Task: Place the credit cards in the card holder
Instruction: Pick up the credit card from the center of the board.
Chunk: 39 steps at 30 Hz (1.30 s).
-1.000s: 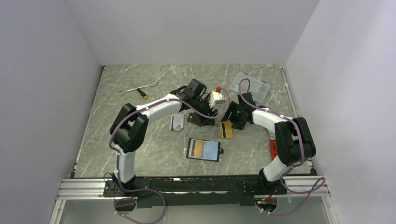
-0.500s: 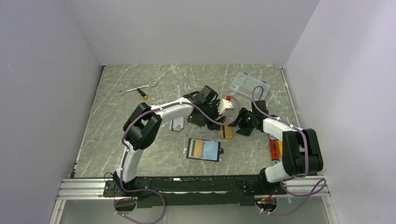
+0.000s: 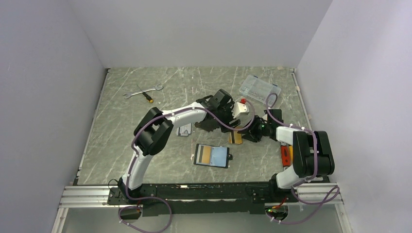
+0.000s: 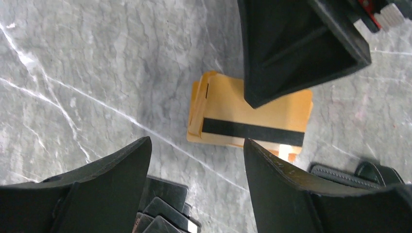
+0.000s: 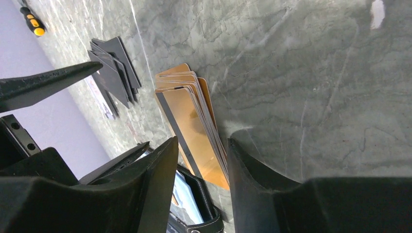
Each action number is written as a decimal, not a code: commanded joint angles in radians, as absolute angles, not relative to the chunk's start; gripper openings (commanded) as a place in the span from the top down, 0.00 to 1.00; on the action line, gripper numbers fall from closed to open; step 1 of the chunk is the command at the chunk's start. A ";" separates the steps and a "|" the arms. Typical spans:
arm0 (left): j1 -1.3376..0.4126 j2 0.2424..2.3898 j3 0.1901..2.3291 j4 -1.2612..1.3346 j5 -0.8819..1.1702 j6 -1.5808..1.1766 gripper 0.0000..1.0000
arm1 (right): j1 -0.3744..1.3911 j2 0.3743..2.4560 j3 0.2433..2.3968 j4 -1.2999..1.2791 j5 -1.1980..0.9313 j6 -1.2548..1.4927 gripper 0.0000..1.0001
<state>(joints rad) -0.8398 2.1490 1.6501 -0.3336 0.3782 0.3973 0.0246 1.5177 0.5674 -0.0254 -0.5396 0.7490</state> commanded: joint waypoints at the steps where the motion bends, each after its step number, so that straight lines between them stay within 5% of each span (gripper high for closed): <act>1: -0.869 2.192 1.729 -0.332 0.341 0.398 0.25 | 0.008 1.578 0.506 -0.011 -0.524 0.722 0.55; 39: -0.904 2.230 1.756 -0.361 0.273 0.407 0.29 | -0.037 1.510 0.448 0.005 -0.536 0.713 0.58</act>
